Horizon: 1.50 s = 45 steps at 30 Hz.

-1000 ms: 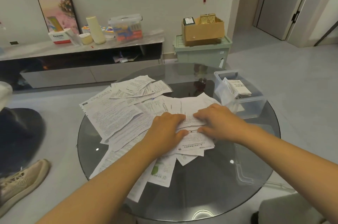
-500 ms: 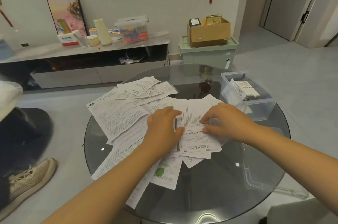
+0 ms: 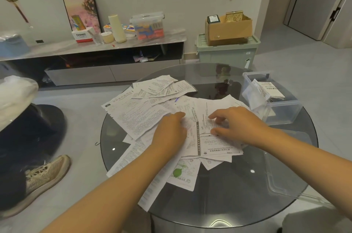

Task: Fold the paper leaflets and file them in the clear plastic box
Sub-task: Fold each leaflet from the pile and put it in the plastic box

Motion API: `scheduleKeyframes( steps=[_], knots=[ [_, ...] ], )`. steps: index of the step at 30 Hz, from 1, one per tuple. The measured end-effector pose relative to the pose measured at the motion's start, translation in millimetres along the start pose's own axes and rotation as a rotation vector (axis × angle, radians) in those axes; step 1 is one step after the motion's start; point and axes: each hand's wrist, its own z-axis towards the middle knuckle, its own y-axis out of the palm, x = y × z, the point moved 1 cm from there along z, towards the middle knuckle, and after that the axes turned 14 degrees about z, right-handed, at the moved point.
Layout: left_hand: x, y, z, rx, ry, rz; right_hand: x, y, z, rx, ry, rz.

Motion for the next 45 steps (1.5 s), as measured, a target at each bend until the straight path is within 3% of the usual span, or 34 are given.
scheduleKeyframes(
  steps=[11, 21, 25, 30, 33, 37, 42, 45],
  knots=[
    [12.2, -2.3, -3.8, -0.029, 0.075, 0.21, -3.4, 5.5, 1.2, -0.032, -0.022, 0.004],
    [17.1, -0.6, -0.5, 0.156, 0.137, 0.309, 1.9, 7.0, 2.3, -0.002, -0.009, 0.062],
    [25.7, -6.2, -8.6, 0.169, 0.266, 0.033, -1.0, -4.8, 0.5, -0.019, -0.087, 0.223],
    [30.9, -20.2, -17.5, -0.123, 0.241, -0.334, 4.1, -20.1, -6.2, -0.189, -0.126, 0.238],
    [21.7, -29.4, -16.2, -0.314, 0.165, -0.491, 7.2, -27.3, -13.6, -0.201, -0.043, 0.305],
    [4.3, -36.9, -13.0, -0.438, 0.121, -0.634, 8.3, -30.9, -22.0, -0.174, 0.067, 0.349],
    [-3.5, -35.2, -11.7, -0.456, 0.068, -0.681, 8.7, -22.7, -22.5, -0.06, 0.157, 0.378],
    [-1.5, -27.9, -10.3, -0.369, -0.047, -0.689, 6.0, -15.0, -20.5, -0.02, 0.175, 0.327]
  ],
)
